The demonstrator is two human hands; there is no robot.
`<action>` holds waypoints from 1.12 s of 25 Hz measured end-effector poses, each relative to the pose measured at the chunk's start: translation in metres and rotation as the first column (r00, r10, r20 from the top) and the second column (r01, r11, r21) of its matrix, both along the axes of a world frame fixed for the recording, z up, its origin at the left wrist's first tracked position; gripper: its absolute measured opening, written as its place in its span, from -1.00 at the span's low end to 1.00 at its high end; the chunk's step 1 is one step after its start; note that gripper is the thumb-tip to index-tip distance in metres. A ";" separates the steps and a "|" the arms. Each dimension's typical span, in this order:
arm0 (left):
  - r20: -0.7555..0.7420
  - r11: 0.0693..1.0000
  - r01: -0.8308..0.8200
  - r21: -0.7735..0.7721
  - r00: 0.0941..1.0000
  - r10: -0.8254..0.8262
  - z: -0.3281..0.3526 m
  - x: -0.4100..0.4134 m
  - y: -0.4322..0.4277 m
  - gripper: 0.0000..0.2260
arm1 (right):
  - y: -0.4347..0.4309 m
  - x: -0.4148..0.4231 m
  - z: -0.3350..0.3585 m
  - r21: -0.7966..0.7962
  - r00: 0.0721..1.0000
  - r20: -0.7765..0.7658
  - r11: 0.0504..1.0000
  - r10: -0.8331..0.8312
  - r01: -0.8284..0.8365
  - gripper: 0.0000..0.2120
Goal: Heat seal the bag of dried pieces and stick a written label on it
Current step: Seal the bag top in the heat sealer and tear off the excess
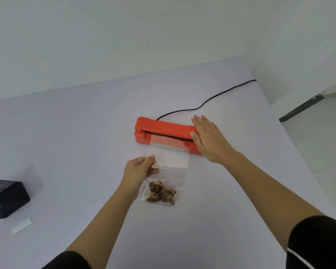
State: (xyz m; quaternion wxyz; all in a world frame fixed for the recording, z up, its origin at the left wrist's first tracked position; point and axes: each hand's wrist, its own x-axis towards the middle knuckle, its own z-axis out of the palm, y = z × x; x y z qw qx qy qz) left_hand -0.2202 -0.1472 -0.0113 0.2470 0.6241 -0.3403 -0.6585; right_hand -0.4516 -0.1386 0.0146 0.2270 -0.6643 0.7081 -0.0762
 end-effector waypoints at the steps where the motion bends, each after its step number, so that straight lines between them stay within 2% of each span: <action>1: 0.004 1.000 0.003 0.003 1.000 -0.003 0.001 0.000 0.000 -0.81 | 0.002 0.000 0.008 -0.028 0.997 0.081 1.000 -0.005 0.007 -0.47; 3: 0.002 1.000 0.003 0.003 1.000 -0.003 0.001 0.000 0.000 -0.80 | 0.006 -0.004 0.026 -0.128 0.979 0.203 0.991 -0.016 0.043 -0.42; 7: 0.004 1.000 0.007 -0.002 1.000 -0.007 0.002 -0.001 0.002 -0.80 | 0.003 -0.008 0.069 -0.232 0.973 0.227 0.969 -0.028 0.083 -0.46; 12: 0.002 1.000 0.023 0.020 1.000 -0.023 -0.006 -0.006 0.006 -0.81 | -0.030 0.029 0.097 -0.349 0.871 0.491 0.921 0.023 0.172 -0.48; 16: 0.006 0.997 0.073 0.035 0.997 -0.074 -0.009 -0.012 0.008 -0.80 | -0.076 0.070 0.107 -0.370 0.827 0.539 0.927 0.161 0.061 -0.48; 18: 0.012 1.000 0.006 0.012 1.000 -0.006 -0.005 -0.009 0.004 -0.80 | -0.097 0.094 0.113 -0.329 0.792 0.548 0.940 0.270 -0.093 -0.50; 20: 0.028 1.000 0.017 0.007 0.999 -0.017 -0.005 -0.012 0.003 -0.78 | -0.099 0.092 0.105 -0.307 0.798 0.535 0.944 0.278 -0.123 -0.55; 22: 0.059 0.999 0.037 0.001 0.998 -0.037 -0.008 -0.010 0.004 -0.78 | -0.094 0.065 0.088 -0.310 0.813 0.542 0.950 0.212 -0.041 -0.61; 24: 0.105 0.999 0.038 -0.020 0.994 -0.036 -0.009 -0.008 0.005 -0.82 | -0.078 0.029 0.064 -0.264 0.861 0.504 0.962 0.072 0.074 -0.66; 26: 0.178 0.996 0.043 -0.073 0.984 -0.029 -0.006 -0.006 0.006 -0.74 | -0.055 -0.006 0.038 -0.162 0.914 0.399 0.976 -0.072 0.147 -0.59; 28: 0.285 0.980 0.080 -0.182 0.958 -0.026 -0.004 -0.013 0.010 -0.55 | -0.030 -0.031 0.019 -0.002 0.937 0.312 0.986 -0.159 0.168 -0.44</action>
